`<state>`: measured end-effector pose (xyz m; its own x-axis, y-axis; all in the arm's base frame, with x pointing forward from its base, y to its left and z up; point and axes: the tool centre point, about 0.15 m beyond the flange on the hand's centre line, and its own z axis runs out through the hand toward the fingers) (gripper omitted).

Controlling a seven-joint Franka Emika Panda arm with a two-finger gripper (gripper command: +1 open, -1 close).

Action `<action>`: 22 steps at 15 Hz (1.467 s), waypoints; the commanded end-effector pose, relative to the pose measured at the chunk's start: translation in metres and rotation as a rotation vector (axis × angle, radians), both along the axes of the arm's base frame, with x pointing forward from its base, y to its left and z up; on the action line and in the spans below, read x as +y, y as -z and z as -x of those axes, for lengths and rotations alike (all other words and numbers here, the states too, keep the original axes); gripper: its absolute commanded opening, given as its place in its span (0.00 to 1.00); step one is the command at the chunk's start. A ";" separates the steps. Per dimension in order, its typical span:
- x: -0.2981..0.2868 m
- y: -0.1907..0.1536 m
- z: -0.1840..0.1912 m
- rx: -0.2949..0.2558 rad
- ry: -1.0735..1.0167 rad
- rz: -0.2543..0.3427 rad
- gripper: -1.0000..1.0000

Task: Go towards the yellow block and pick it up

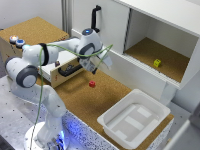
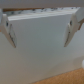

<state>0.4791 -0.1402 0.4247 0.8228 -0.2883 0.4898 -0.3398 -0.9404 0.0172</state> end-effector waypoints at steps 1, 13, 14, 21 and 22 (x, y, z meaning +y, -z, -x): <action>-0.100 -0.020 -0.068 0.028 -0.021 -0.047 1.00; -0.209 -0.054 -0.168 -0.062 -0.131 -0.061 1.00; -0.214 -0.054 -0.175 -0.067 -0.142 -0.067 1.00; -0.218 -0.048 -0.207 -0.042 -0.278 -0.099 1.00; -0.216 -0.047 -0.210 -0.038 -0.291 -0.099 1.00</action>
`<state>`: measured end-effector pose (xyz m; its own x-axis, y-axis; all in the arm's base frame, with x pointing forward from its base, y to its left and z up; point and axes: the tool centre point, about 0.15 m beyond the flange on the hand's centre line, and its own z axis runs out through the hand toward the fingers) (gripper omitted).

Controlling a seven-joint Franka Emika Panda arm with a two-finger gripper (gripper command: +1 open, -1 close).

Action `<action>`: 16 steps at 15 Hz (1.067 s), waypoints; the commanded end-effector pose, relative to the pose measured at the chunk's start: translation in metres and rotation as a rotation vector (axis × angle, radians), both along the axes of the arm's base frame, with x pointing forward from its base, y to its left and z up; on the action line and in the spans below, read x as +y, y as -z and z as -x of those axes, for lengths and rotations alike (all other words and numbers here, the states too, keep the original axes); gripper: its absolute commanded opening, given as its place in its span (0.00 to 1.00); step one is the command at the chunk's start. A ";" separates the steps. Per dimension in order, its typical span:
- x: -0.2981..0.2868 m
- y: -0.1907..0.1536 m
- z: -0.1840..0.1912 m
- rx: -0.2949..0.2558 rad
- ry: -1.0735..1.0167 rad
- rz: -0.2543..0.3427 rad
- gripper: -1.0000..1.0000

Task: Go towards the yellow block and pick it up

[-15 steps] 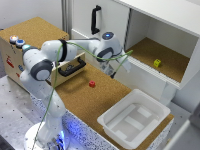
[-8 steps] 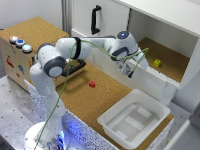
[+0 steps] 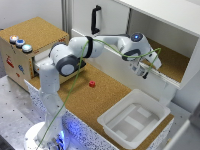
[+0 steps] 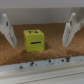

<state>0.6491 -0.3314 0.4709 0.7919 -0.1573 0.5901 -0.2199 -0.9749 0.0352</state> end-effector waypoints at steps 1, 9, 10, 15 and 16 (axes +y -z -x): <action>-0.024 0.000 -0.042 0.086 -0.179 -0.138 0.00; -0.003 0.005 -0.042 0.068 -0.219 -0.181 0.00; 0.003 0.006 -0.044 0.068 -0.227 -0.181 0.00; 0.019 0.002 -0.034 0.064 -0.259 -0.183 0.00; 0.021 0.000 -0.028 0.053 -0.250 -0.175 0.00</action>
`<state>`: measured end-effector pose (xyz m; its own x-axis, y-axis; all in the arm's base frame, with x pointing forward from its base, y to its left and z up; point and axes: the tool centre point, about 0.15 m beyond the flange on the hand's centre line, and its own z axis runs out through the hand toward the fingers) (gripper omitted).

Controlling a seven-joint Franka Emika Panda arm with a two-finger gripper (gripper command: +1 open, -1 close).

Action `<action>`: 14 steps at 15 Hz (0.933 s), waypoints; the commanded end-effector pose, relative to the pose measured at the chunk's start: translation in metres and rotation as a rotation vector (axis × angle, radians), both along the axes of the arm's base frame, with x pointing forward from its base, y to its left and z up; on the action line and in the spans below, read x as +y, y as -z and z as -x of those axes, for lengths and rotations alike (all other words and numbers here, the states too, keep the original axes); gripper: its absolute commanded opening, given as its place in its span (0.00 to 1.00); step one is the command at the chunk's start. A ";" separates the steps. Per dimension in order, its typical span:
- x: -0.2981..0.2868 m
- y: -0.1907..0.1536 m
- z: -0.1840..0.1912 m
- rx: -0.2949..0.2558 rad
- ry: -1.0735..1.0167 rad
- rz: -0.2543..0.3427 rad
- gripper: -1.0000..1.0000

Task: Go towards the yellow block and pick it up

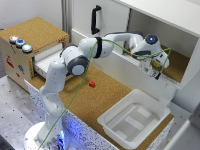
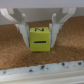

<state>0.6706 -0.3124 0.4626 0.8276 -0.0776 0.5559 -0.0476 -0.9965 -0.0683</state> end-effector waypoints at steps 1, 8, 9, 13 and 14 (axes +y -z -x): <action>0.004 -0.015 0.004 0.007 -0.052 -0.076 0.00; 0.039 -0.049 0.074 -0.063 0.004 -0.002 0.00; 0.043 -0.053 0.088 -0.065 0.033 0.006 0.00; 0.073 -0.039 0.151 -0.007 0.115 0.028 0.00; 0.081 -0.036 0.163 0.002 0.122 0.035 0.00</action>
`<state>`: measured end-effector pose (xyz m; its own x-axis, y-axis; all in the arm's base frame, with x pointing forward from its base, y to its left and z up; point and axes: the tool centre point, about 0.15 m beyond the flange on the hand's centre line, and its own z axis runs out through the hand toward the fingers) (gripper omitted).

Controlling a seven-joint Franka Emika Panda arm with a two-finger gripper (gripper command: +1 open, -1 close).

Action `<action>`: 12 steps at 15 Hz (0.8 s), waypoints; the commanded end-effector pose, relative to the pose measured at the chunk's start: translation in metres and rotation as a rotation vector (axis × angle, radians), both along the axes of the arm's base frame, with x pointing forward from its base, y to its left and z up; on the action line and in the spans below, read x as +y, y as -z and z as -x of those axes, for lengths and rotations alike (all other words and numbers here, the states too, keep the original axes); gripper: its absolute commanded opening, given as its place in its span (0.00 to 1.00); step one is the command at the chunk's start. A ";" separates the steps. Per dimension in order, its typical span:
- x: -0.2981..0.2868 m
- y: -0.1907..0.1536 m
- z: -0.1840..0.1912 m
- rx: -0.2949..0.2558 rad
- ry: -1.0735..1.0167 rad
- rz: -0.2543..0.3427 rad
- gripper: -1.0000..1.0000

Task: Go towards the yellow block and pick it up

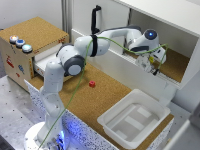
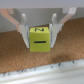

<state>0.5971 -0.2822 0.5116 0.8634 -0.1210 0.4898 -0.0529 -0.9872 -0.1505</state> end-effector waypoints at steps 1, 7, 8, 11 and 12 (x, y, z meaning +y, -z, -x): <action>0.062 0.013 0.106 -0.052 0.136 0.128 0.00; 0.150 0.013 0.161 -0.039 0.016 0.165 0.00; 0.169 0.016 0.167 -0.037 -0.023 0.168 0.00; 0.231 0.027 0.179 -0.023 -0.166 0.172 0.00; 0.251 0.031 0.182 -0.018 -0.214 0.174 0.00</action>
